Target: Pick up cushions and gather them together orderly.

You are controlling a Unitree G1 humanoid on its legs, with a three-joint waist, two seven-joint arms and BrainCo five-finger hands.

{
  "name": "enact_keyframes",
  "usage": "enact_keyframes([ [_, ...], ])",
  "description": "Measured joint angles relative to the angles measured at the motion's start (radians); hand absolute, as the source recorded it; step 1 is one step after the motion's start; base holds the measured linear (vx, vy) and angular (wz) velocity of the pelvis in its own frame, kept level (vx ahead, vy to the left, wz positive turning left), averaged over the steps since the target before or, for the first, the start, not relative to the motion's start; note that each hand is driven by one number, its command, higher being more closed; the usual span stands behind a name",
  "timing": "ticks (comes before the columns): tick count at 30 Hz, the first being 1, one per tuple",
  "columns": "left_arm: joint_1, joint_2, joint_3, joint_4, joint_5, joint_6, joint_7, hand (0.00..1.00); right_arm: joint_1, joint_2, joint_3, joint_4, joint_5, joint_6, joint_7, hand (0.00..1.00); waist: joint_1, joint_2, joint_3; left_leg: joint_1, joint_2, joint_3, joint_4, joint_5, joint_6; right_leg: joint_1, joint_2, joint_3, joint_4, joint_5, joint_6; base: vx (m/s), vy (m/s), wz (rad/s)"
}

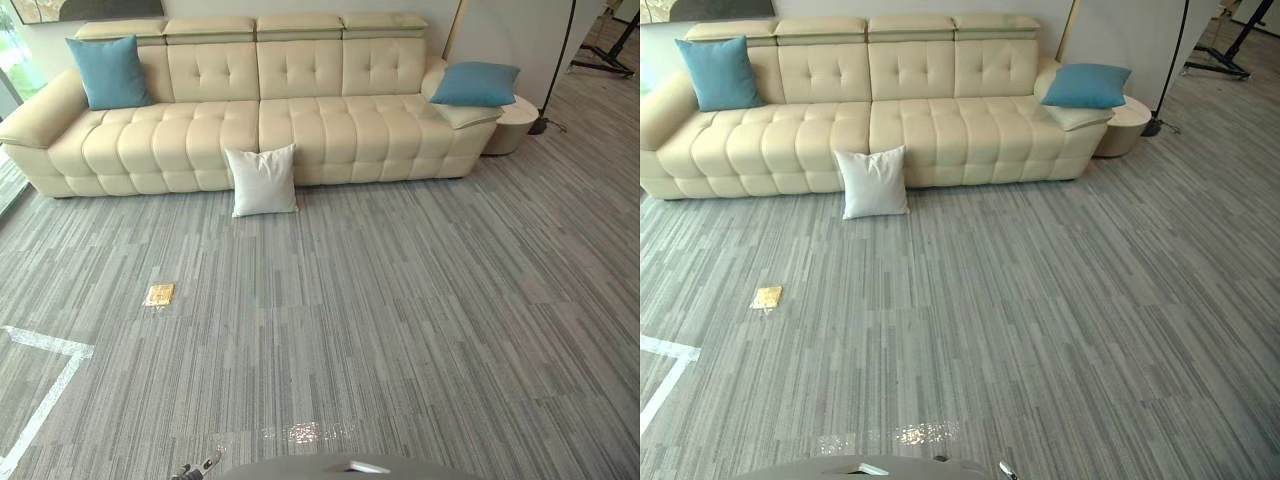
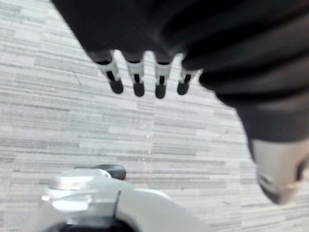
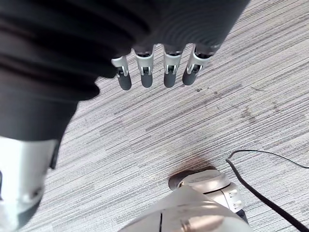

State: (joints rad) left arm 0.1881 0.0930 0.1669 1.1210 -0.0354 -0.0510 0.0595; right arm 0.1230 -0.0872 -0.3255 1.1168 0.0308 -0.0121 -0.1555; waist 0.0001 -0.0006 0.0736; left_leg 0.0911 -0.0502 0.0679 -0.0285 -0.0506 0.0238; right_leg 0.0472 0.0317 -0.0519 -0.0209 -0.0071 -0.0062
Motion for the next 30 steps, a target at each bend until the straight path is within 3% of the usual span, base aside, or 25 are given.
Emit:
enact_keyframes([
  [30,-0.019,0.015,-0.012,0.001,0.000,-0.008,0.001,0.00,-0.043,0.009,0.006,0.000,-0.075,-0.006,-0.002,0.00,0.003,-0.025,0.033,0.024,0.003,-0.066,-0.049,0.036,-0.012,0.052,0.004,-0.069,-0.051,0.013,-0.002,-0.01,0.005,0.07],
])
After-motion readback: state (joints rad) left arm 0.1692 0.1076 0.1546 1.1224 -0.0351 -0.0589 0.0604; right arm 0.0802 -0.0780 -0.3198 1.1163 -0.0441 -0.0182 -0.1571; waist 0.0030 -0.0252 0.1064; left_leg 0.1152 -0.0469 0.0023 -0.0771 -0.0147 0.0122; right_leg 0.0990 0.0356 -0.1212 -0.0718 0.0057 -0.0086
